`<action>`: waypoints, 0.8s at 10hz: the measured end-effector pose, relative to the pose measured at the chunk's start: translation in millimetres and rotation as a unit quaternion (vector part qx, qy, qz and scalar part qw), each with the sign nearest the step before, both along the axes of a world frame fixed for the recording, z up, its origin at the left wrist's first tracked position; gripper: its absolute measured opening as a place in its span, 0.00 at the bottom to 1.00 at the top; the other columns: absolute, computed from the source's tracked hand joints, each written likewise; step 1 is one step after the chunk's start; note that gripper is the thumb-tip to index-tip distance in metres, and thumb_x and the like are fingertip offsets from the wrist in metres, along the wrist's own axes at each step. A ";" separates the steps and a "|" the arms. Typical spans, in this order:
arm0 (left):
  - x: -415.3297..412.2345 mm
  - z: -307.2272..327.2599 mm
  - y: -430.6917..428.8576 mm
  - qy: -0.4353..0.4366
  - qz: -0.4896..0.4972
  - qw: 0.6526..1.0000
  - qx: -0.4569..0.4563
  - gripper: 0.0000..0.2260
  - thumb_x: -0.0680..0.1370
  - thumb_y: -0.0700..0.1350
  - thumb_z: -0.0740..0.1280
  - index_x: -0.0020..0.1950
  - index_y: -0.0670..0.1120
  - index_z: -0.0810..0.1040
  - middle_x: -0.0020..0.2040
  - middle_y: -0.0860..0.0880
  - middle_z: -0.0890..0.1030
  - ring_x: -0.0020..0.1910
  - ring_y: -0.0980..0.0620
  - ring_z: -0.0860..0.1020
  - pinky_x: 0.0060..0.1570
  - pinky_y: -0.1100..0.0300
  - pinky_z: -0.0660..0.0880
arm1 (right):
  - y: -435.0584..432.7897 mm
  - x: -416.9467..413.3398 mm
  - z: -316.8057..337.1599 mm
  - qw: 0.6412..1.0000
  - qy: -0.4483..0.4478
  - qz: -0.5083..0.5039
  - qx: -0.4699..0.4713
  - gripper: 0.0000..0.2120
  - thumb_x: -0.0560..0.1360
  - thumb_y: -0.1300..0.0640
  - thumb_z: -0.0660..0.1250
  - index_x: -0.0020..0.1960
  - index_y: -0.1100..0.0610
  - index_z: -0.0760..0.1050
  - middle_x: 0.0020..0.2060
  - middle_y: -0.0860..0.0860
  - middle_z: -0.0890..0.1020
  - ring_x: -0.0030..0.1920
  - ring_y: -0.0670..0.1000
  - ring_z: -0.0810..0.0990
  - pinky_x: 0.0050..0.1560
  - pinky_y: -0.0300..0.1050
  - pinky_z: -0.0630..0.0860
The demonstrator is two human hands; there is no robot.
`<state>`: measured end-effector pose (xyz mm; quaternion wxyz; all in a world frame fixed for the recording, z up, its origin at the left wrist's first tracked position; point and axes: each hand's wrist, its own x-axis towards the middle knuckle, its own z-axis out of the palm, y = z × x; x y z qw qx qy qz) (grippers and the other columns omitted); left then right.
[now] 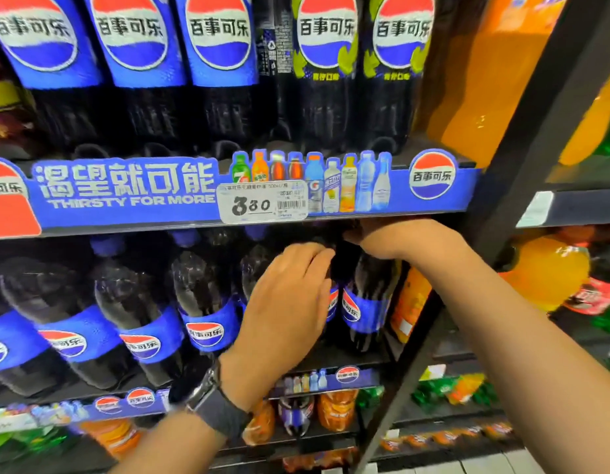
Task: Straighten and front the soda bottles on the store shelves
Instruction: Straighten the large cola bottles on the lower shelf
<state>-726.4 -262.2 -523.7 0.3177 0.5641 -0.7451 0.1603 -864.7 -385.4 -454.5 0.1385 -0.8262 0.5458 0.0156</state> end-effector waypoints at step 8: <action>-11.9 24.0 -74.8 0.055 0.114 0.953 0.276 0.13 0.73 0.59 0.69 0.42 0.53 0.69 0.46 0.49 0.78 0.49 0.45 0.76 0.33 0.66 0.63 | 20.9 1.7 -68.9 0.831 -0.461 -0.260 -0.170 0.14 0.72 0.54 0.68 0.32 0.58 0.68 0.27 0.55 0.76 0.35 0.62 0.76 0.51 0.59 0.77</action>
